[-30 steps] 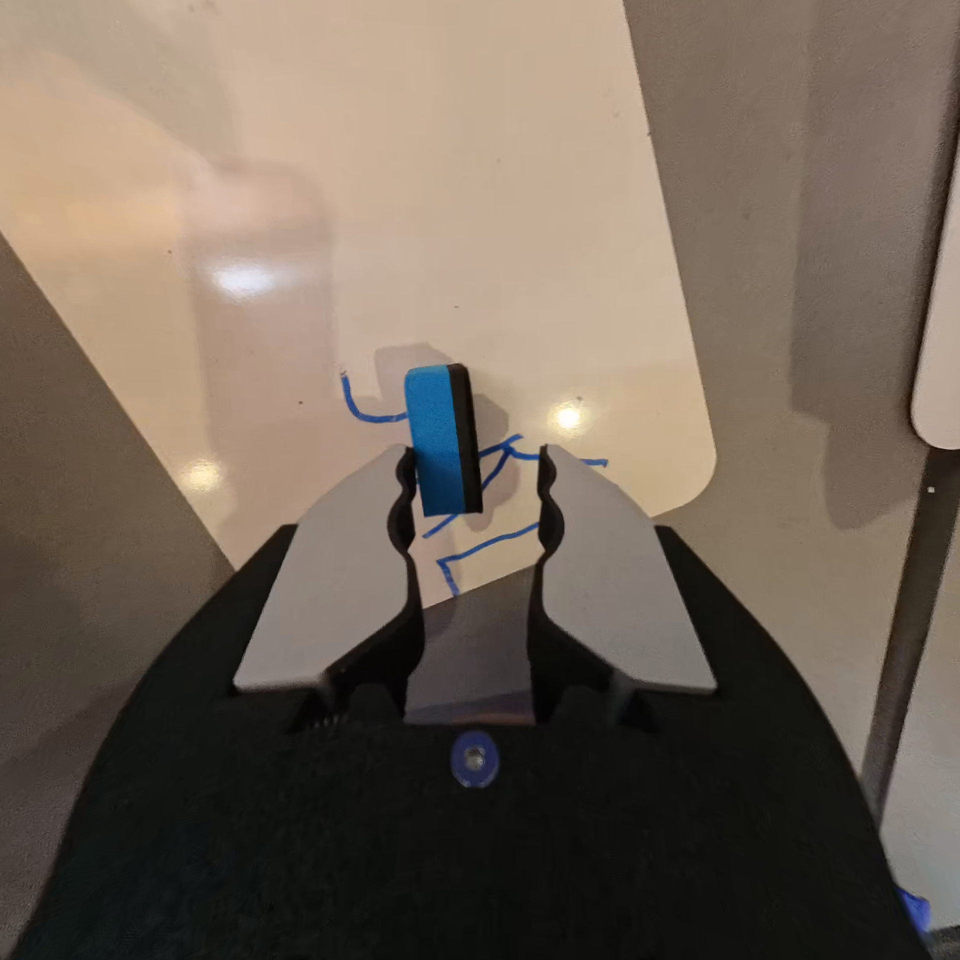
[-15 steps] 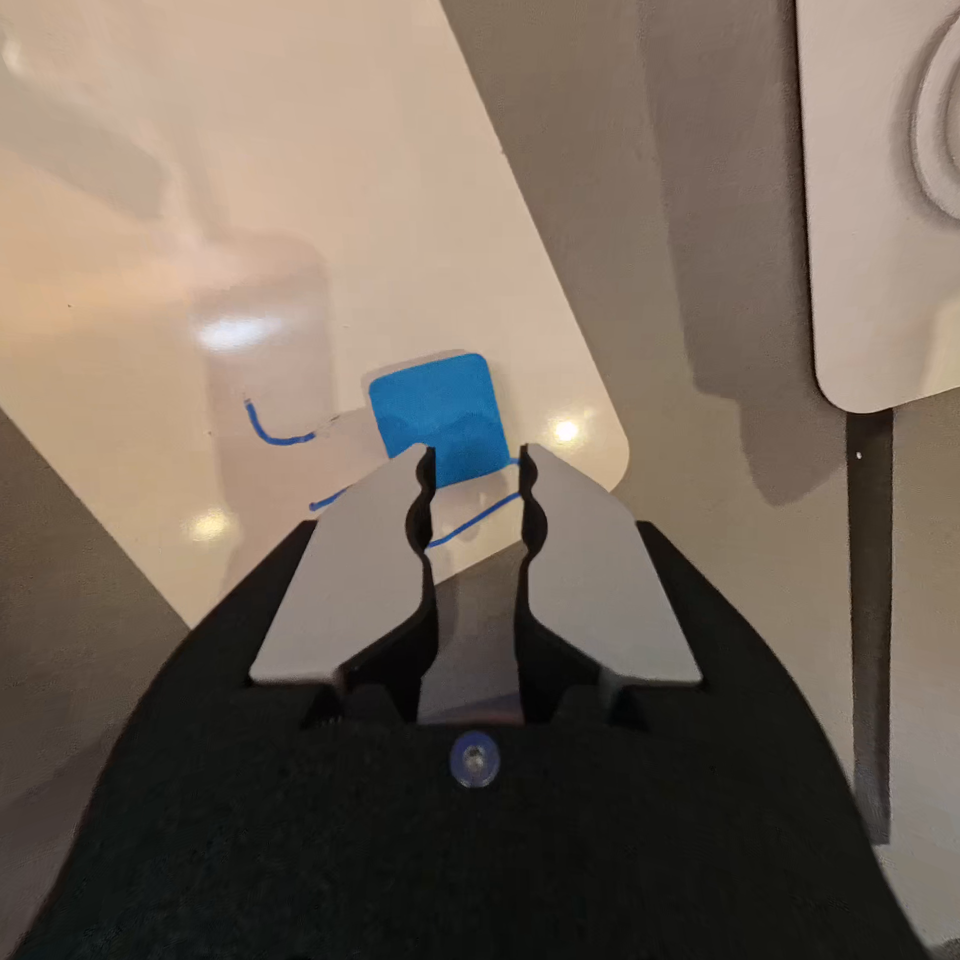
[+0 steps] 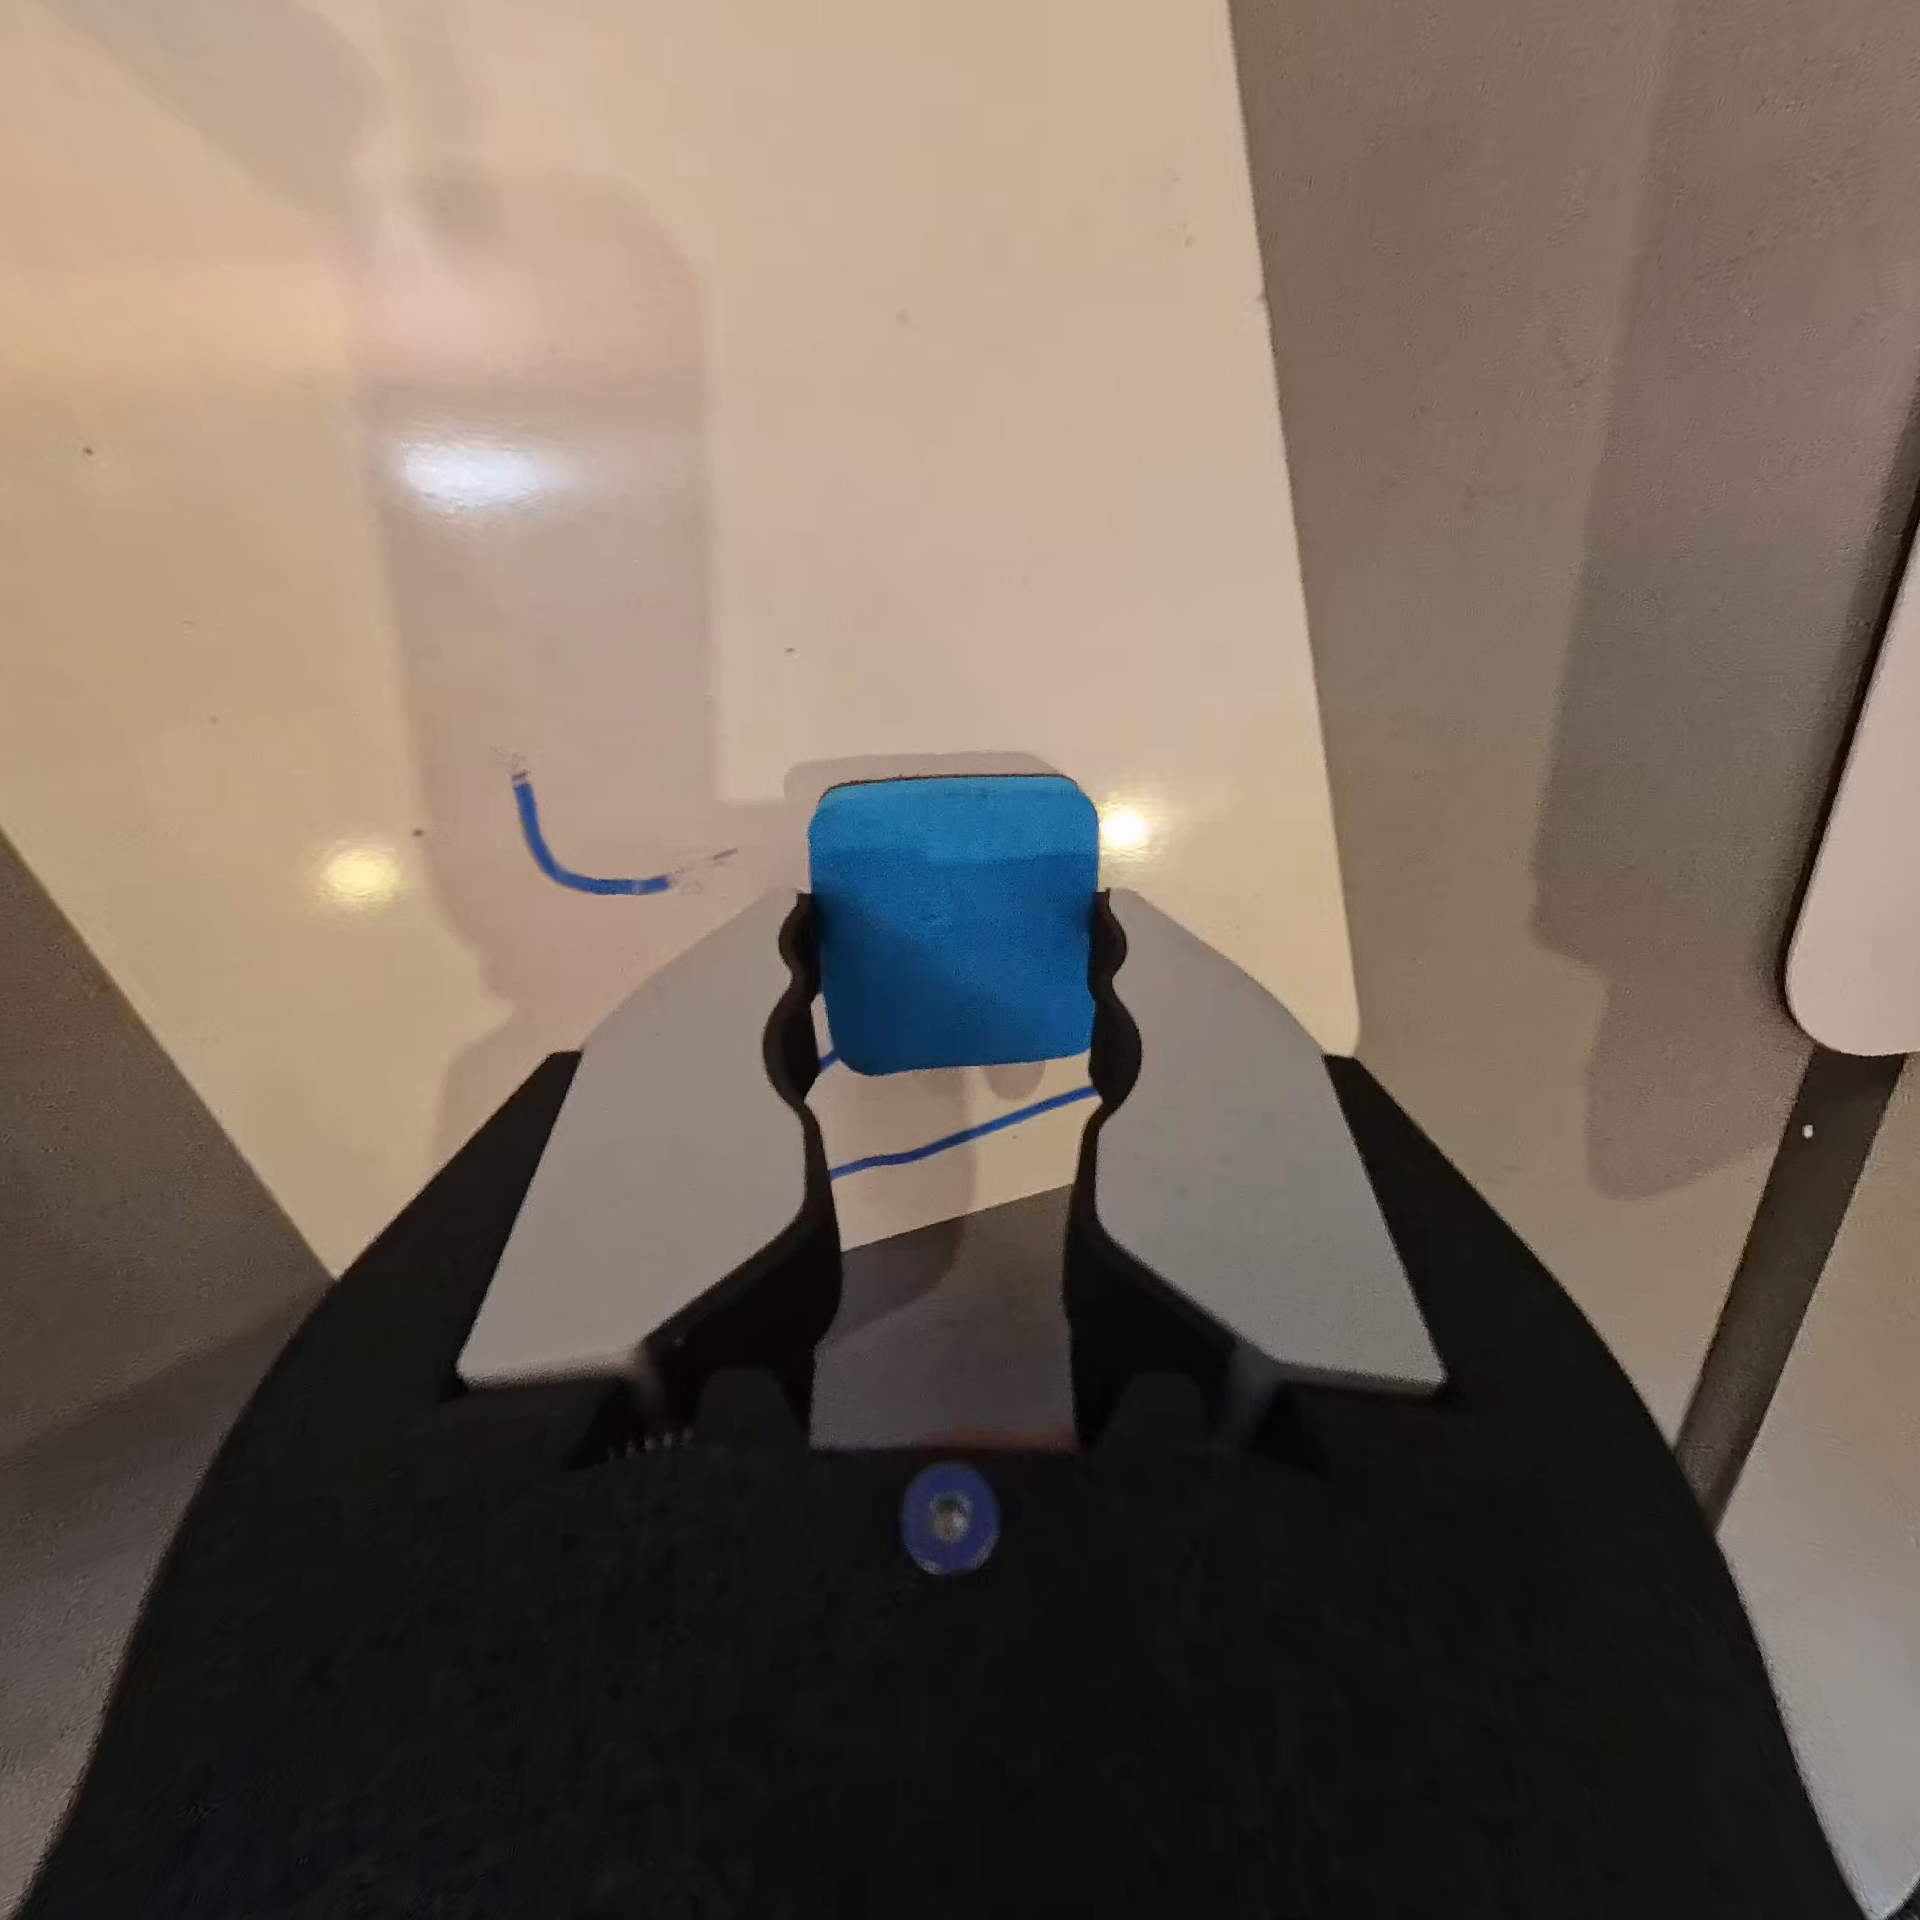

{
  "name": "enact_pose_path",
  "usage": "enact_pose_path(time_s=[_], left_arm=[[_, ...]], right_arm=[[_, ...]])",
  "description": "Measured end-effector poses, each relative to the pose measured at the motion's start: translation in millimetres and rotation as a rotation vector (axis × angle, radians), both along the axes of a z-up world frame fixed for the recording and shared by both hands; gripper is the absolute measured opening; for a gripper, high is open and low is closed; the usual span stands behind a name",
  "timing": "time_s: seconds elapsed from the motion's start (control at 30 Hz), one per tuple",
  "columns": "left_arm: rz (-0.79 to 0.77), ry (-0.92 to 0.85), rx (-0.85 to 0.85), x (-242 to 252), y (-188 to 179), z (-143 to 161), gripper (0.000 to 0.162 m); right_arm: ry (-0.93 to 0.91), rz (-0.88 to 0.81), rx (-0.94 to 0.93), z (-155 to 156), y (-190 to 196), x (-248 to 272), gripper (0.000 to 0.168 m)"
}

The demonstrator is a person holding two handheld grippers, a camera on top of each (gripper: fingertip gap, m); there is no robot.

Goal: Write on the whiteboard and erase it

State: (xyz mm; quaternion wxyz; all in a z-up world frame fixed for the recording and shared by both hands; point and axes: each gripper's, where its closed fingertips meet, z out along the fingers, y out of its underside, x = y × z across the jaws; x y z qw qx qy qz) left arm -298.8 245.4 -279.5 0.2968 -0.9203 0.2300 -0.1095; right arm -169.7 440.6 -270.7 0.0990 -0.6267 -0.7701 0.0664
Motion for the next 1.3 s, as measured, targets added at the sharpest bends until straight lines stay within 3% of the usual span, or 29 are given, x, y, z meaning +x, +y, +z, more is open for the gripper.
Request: enact_pose_path(time_s=[0.13,0.2,0.27,0.37,0.5,0.63,0.77,0.8,0.9,0.93,1.07,1.2,1.3], left_arm=[[0.005,0.001,0.001,-1.1,1.4,-0.1,0.000],[0.008,-0.001,-0.001,-2.1,1.2,-0.1,0.000],[0.011,0.004,0.007,-3.2,2.5,-0.2,0.000],[0.015,0.014,0.003,-4.5,2.7,-0.3,0.000],[0.013,0.014,0.001,-3.3,1.5,-0.3,0.000],[0.008,0.008,0.000,-0.7,1.9,-0.3,0.000],[0.005,0.013,0.001,-0.4,0.3,-0.4,0.000],[0.006,0.015,0.001,-0.5,0.4,-0.3,0.000],[0.010,0.021,0.002,-0.8,2.3,-0.4,0.000],[0.009,0.021,0.004,-0.6,2.6,-0.4,0.000],[0.007,0.023,0.005,-0.8,0.8,-0.4,0.000],[0.007,0.027,0.003,-1.0,1.9,-0.4,0.000],[0.004,0.027,0.005,-1.0,0.5,-0.4,0.000]], right_arm=[[0.021,0.100,0.045,0.3,-42.3,0.4,0.049],[0.010,0.025,0.067,0.5,-26.8,9.8,0.049],[0.043,-0.094,-0.037,-0.3,-26.6,5.9,0.049],[0.020,0.059,0.029,0.0,-66.1,-5.4,0.049],[-0.024,-0.146,0.018,-0.4,-24.2,20.1,0.049],[0.008,0.057,0.078,0.7,-85.1,-3.9,0.048],[-0.052,-0.274,0.052,-0.2,-8.8,55.3,0.048],[-0.058,-0.271,0.065,0.1,-10.5,56.2,0.048],[-0.024,-0.091,0.062,-0.3,-70.5,22.7,0.048],[-0.034,-0.082,0.084,0.2,-70.7,26.1,0.048],[-0.076,-0.350,0.052,-1.1,-15.8,77.7,0.048],[-0.052,-0.140,0.122,1.2,-68.7,27.8,0.048],[-0.109,-0.309,0.103,0.3,-36.9,60.6,0.048]])
